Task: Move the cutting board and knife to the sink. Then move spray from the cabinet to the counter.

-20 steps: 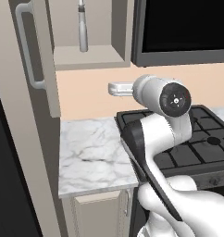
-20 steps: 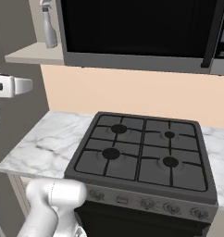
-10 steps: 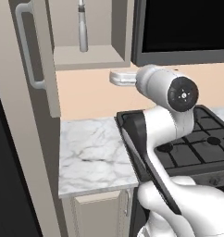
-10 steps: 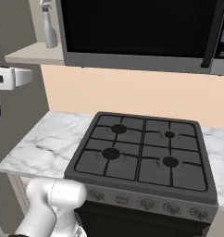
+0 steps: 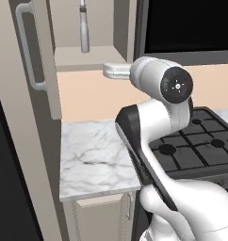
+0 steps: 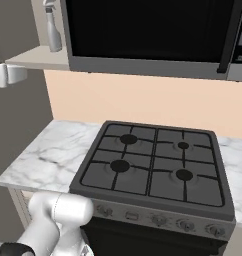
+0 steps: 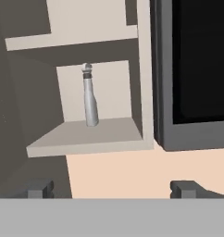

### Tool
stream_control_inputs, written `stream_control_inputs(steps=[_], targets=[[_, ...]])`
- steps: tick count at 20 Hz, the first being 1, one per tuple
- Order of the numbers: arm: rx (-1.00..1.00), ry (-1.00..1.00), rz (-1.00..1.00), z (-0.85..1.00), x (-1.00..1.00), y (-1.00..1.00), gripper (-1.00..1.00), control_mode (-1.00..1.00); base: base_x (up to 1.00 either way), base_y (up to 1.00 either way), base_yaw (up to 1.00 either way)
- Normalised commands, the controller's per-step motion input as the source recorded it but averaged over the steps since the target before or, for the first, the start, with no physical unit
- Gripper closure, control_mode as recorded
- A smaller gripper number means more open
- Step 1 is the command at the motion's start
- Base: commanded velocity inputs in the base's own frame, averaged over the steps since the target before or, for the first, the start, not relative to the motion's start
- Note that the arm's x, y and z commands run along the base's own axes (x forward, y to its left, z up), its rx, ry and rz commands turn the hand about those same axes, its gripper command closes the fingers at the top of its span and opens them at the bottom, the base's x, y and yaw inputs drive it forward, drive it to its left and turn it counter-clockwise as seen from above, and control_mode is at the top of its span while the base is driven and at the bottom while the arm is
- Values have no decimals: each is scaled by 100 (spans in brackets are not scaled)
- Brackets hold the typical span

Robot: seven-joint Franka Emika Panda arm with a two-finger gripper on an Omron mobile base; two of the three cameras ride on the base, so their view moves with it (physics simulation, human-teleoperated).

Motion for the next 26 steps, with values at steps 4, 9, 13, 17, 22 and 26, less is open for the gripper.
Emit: stream_control_inputs(steps=[4, 9, 13, 17, 22, 26], targets=[[0, 0, 0, 3, 22, 30, -100, -100, 0, 0, 0], [0, 0, 2, 1, 51, 12, -100, -100, 0, 0, 0], [1, 0, 8, 2, 59, 0, -100, -100, 0, 0, 0], [0, 0, 10, 26, 49, 0, -100, -100, 0, 0, 0], [0, 0, 10, 12, 45, 1, -100, -100, 0, 0, 0], [0, 0, 1, 0, 6, 0, -100, -100, 0, 0, 0]])
